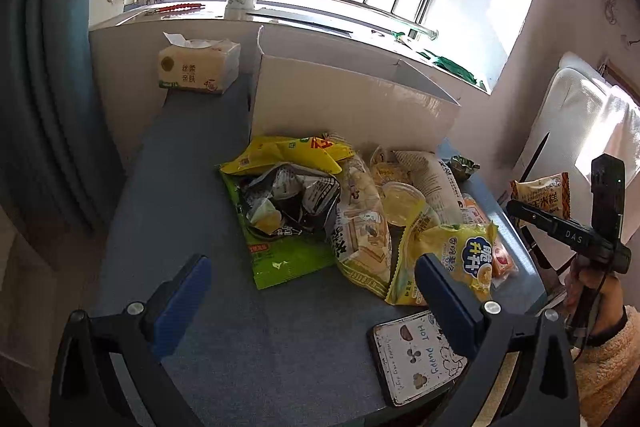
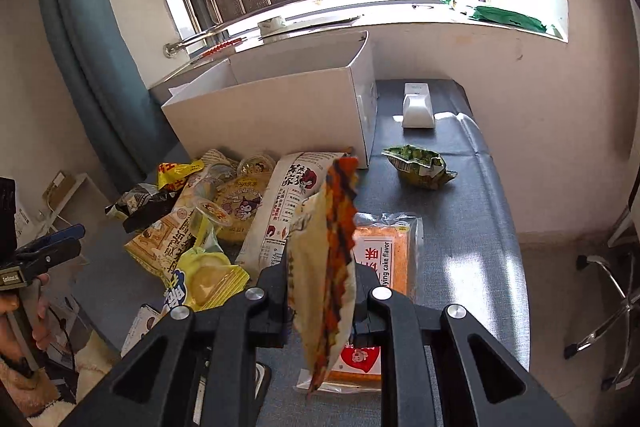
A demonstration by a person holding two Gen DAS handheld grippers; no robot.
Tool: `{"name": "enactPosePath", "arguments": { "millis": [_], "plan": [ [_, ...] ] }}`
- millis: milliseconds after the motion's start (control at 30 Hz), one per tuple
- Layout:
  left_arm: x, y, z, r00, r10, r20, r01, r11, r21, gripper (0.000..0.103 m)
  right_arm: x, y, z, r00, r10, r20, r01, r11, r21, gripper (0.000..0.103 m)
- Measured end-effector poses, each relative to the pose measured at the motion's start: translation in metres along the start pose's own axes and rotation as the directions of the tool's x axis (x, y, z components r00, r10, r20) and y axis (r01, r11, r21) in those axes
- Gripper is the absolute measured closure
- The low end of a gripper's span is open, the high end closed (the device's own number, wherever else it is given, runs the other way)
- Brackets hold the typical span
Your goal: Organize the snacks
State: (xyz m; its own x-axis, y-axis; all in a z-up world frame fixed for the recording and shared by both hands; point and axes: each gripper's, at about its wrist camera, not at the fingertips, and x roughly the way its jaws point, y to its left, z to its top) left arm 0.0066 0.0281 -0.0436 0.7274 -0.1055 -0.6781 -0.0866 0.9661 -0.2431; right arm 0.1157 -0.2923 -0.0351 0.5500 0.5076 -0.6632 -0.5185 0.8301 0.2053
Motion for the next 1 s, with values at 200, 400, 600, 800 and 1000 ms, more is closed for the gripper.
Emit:
{"name": "enactPosePath", "arguments": {
  "millis": [200,400,600,800,1000],
  "plan": [
    [0.043,0.009,0.029,0.997,0.031,-0.068,-0.028,0.999,0.043,0.000,-0.014,0.025,-0.008,0.998,0.057,0.021,-0.057,0.998,-0.026,0.083],
    [0.092,0.012,0.047,0.983,0.078,-0.168,-0.078,0.997,0.004,0.001,-0.014,0.036,-0.015,0.996,0.092,0.006,-0.092,0.995,-0.036,0.083],
    [0.098,0.013,0.042,0.987,0.038,-0.158,-0.040,0.999,-0.007,0.033,-0.013,0.038,-0.015,0.994,0.109,-0.002,-0.109,0.993,-0.044,0.083],
    [0.052,0.011,0.025,0.996,-0.029,-0.089,0.030,1.000,0.009,0.034,-0.016,0.039,-0.011,0.989,0.149,0.014,-0.149,0.988,-0.036,0.083],
    [0.007,-0.001,0.051,0.998,-0.054,0.037,0.051,0.996,0.073,0.034,-0.004,0.046,0.015,0.984,0.178,0.012,-0.177,0.983,-0.051,0.083]
  ]
}}
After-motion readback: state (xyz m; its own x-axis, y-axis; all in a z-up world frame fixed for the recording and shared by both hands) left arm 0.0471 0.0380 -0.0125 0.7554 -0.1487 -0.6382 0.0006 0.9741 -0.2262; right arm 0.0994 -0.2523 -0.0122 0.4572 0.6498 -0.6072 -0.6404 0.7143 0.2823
